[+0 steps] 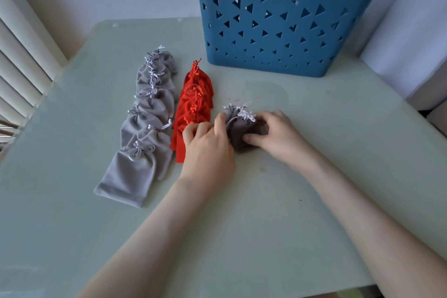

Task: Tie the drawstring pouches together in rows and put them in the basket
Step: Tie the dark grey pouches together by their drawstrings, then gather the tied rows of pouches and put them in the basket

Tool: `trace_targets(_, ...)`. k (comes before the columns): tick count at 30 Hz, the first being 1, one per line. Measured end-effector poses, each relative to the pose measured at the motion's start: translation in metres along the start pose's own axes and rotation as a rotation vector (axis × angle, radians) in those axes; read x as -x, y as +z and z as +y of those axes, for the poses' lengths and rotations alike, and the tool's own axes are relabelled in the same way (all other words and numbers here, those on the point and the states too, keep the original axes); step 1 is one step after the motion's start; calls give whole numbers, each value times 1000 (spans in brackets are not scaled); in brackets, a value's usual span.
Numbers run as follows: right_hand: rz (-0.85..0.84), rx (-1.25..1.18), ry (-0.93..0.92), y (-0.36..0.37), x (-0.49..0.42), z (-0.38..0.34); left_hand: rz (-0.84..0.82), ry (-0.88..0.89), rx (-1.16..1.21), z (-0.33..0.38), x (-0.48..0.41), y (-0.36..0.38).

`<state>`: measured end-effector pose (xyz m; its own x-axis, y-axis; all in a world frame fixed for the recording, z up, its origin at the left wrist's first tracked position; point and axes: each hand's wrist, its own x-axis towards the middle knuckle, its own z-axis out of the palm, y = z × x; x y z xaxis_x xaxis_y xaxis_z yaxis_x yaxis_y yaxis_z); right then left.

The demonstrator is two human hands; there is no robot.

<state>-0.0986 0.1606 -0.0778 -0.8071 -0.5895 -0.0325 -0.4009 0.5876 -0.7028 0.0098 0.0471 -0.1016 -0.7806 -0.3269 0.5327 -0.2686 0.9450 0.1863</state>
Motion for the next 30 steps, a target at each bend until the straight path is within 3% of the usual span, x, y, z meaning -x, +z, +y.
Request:
trace_targets(4,-69,-308,-81,2,4,-4,-119,-52,208,1,0,-6)
trace_targets(9,-106,-594,-196,2,9,-5,-173,-262,612,4,-3,-26)
trace_targets(12,-107,-759,-238,3,13,-11,-207,-237,735,3,-4,-35)
trace_targets(14,-113,-814,-209,4,10,-14,-290,-268,812,7,-11,-41)
trace_targets(19,-189,-893,-61,-5,-1,-34,-492,-619,1284,-6,-42,-39)
trace_targets(24,-266,-788,45,-35,-13,-73,-482,-730,1460,-5,-77,-64)
trace_targets(30,-188,-918,199,-57,-17,-117,-427,-796,1330,4,-112,-99)
